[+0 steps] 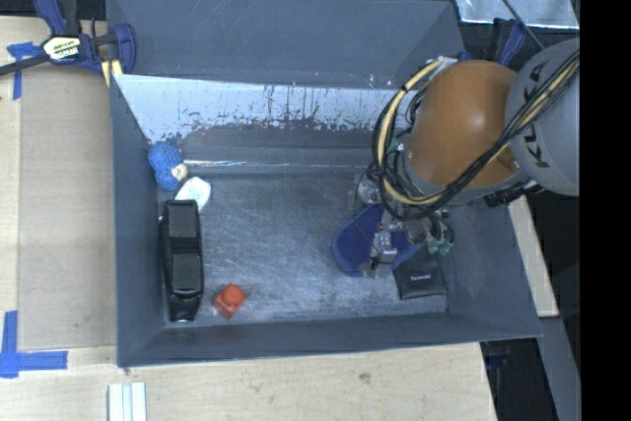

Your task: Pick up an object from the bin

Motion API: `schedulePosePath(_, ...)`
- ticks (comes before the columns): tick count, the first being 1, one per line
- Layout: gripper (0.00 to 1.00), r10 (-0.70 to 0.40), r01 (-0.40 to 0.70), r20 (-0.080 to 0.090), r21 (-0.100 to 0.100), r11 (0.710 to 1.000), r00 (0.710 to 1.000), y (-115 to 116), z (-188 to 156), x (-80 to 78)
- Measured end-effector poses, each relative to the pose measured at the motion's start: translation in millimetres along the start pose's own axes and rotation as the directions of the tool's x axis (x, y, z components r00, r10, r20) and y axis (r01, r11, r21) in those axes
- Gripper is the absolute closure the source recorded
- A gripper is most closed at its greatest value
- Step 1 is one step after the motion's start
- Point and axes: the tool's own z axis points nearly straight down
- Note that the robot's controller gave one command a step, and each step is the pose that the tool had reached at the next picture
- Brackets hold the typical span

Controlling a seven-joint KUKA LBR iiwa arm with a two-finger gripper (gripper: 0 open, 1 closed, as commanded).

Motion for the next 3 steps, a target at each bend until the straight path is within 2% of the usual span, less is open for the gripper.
schedulePosePath(1, 0.00, 0.048, -0.048, -0.009, -0.001, 0.999, 0.999, -16, 78, -8.3)
schedulePosePath(2, 1.00, 0.047, -0.047, -0.001, -0.001, 0.999, 0.999, -16, 72, -10.9)
schedulePosePath(3, 1.00, 0.055, -0.055, 0.009, 0.000, 0.998, 0.998, -18, -84, -6.8)
